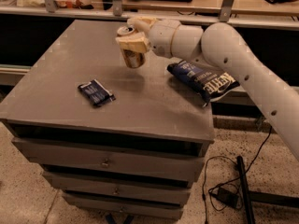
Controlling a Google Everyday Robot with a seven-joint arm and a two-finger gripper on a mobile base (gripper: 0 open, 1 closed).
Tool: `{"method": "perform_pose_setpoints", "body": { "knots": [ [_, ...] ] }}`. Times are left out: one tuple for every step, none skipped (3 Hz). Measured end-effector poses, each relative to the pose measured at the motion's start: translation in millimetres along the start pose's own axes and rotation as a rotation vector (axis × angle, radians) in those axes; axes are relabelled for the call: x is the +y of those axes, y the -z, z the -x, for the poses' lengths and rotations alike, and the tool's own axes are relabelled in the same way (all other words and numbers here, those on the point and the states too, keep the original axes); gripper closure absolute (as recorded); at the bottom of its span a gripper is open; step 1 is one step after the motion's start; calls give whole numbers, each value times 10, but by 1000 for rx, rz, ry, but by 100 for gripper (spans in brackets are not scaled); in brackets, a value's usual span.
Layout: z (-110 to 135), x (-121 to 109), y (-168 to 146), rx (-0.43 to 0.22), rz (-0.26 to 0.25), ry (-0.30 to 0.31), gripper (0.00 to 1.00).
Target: Place orange can upright
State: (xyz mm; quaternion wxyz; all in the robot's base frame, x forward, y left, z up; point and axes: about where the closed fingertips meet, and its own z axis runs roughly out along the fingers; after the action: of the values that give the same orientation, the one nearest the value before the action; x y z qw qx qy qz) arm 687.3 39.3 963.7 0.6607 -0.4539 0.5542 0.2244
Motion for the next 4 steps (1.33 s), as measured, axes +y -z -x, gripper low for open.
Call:
{"method": "perform_pose_setpoints", "body": {
  "knots": [
    [-116,54,-9,-4,-14,-31,100],
    [-191,102,-14,-3,-23,-56,100],
    [-179,116,-32,-4,-19,-54,83],
    [-170,132,-49,-6,-15,-54,59]
  ]
}}
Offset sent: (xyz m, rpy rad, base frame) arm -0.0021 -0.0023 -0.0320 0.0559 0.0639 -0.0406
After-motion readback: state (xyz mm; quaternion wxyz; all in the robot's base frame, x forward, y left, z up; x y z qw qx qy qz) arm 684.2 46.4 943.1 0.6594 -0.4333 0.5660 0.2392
